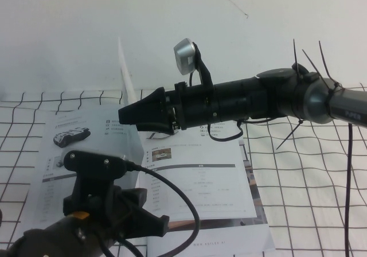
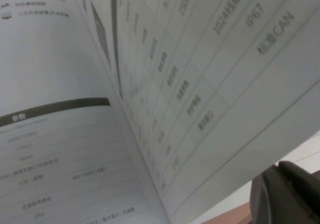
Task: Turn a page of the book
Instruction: Open the closed book
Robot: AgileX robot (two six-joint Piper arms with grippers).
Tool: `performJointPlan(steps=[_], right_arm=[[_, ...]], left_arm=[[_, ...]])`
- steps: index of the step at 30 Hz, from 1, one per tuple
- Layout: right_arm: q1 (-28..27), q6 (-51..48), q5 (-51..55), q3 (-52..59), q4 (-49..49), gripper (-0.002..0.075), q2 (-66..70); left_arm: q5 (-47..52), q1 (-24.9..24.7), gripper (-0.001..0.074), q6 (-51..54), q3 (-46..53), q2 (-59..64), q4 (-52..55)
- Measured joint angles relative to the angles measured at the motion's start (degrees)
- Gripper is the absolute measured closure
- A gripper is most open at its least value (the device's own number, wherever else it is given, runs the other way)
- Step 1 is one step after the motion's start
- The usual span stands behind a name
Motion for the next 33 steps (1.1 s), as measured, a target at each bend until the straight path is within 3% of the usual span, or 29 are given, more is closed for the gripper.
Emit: performJointPlan(steps=[20,33], right_arm=[[-0.51,-2.06,0.61,0.00,0.00,0.0270,0.00],[-0.51,-0.63,0.87,-5.78,0.00,0.0270,-1.21]], left_arm=[[-0.48,-0.17,0.0737,-1.51,0.00,0.00,-4.05],[-2.60,-0.30,0.0737,-1.58,0.00,0.00,-7.51]])
